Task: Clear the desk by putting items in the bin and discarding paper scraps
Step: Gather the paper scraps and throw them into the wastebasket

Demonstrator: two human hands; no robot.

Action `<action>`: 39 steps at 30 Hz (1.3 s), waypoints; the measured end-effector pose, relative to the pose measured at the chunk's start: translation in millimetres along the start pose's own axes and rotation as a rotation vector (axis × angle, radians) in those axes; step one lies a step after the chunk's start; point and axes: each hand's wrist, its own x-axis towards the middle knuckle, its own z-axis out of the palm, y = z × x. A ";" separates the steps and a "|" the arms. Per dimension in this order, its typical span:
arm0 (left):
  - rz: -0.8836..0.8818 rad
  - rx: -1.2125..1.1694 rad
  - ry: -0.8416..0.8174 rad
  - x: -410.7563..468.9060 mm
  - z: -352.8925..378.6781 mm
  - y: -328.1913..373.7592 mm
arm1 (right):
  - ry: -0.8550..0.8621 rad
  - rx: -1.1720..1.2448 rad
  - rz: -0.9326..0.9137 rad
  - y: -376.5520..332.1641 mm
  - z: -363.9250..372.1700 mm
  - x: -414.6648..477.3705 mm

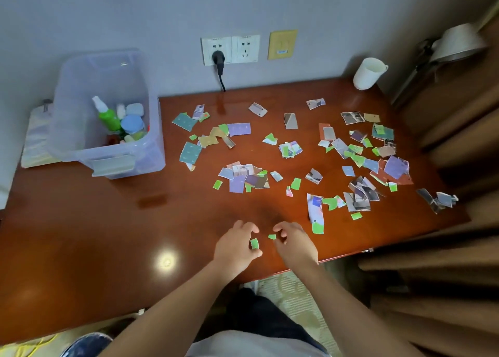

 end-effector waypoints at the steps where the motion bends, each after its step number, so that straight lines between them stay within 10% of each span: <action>1: -0.005 0.020 0.007 1.8 1.6 -0.5 | -0.012 -0.023 -0.014 0.2 0.2 2.2; 17: 0.063 0.137 0.028 10.8 10.2 0.5 | -0.064 -0.197 -0.192 3.0 -4.1 20.2; 26: -0.165 -0.413 0.010 28.0 6.1 -1.4 | -0.164 -0.217 -0.366 9.9 -4.9 22.9; 35: -0.742 -1.295 0.040 68.7 -33.8 37.4 | -0.177 1.094 0.378 -0.2 -37.3 47.1; 39: -0.708 -1.419 -0.017 87.4 -42.2 50.9 | -0.255 1.395 0.503 -3.1 -58.7 68.0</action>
